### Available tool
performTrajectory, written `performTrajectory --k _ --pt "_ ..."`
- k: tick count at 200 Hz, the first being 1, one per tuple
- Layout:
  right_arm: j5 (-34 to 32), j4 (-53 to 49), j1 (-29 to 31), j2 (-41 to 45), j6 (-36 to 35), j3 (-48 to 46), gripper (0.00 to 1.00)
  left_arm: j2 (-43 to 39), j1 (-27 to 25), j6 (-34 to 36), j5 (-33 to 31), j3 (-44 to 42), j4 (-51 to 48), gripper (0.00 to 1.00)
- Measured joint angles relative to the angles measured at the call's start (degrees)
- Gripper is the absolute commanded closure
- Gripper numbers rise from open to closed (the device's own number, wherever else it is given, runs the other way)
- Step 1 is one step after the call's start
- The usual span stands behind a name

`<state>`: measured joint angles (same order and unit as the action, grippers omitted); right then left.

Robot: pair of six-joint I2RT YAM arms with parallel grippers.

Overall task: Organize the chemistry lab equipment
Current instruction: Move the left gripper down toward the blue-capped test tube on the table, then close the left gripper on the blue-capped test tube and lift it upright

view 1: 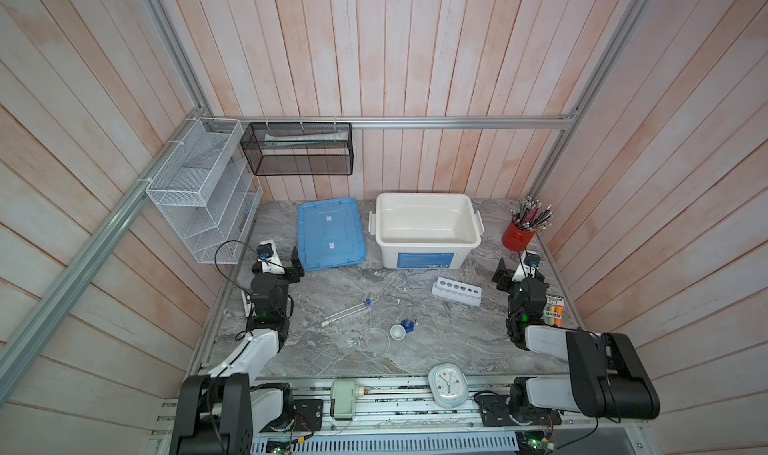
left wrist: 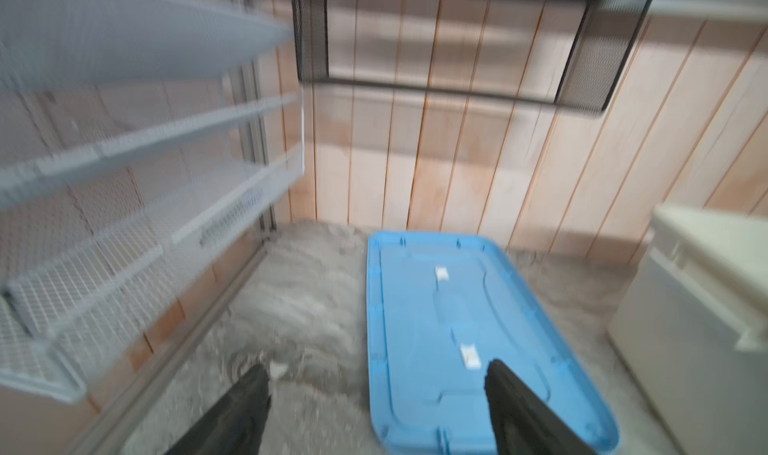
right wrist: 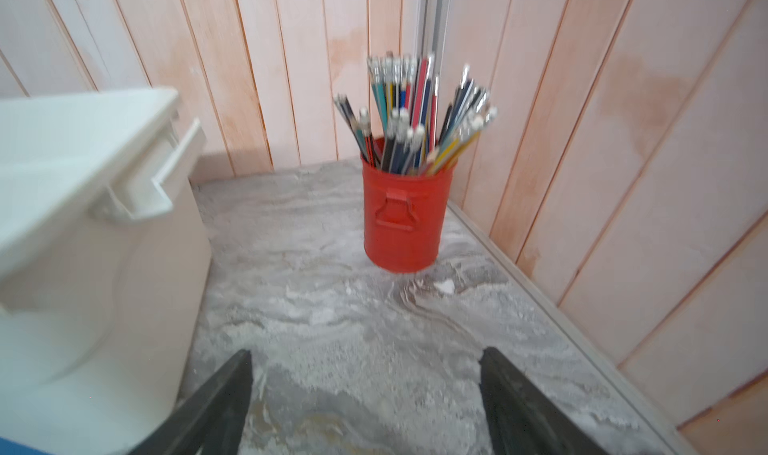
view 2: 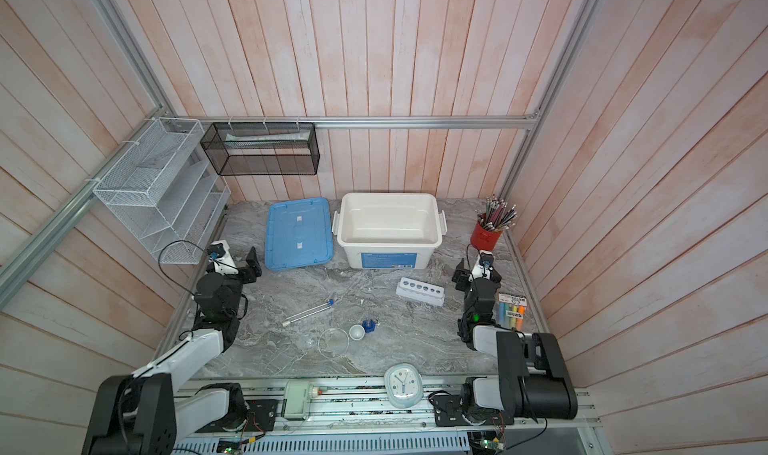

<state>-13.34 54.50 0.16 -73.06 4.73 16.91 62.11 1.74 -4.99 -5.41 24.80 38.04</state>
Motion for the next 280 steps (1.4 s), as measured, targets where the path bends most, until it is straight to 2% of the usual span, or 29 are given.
performTrajectory --k 19,40,73,103,122,150,175,237,280 --pt "-0.3 -6.7 2.0 9.8 1.4 2.0 0.18 -4.8 -1.1 -1.1 0.4 7.0 -7.7 0.2" --pt "0.0 -14.9 5.1 18.9 3.2 3.1 0.2 -4.8 -4.0 -0.7 1.4 15.2 -18.5 0.24" --pt "1.3 -27.2 8.5 28.9 5.4 4.8 0.21 -1.7 -10.3 6.7 6.5 26.1 -38.3 0.24" --pt "3.5 -36.0 9.2 33.4 7.8 7.9 0.23 -1.2 -12.8 13.9 14.4 26.6 -52.7 0.29" --pt "5.0 -40.3 9.3 34.8 9.3 9.6 0.24 -2.4 -16.0 17.2 15.5 23.1 -57.8 0.38" --pt "6.8 -45.2 9.3 34.9 10.7 11.4 0.25 -3.0 -20.7 21.7 14.3 19.4 -61.9 0.45" --pt "8.0 -48.0 9.3 34.3 11.0 12.5 0.26 -0.4 -22.9 24.9 12.5 18.6 -62.7 0.44" --pt "12.9 -49.0 9.4 33.8 14.1 12.5 0.26 12.2 -24.6 27.8 6.7 18.5 -61.5 0.5" --pt "16.1 -48.9 9.5 30.7 16.0 12.2 0.26 15.1 -25.6 30.4 6.6 20.6 -64.6 0.5"
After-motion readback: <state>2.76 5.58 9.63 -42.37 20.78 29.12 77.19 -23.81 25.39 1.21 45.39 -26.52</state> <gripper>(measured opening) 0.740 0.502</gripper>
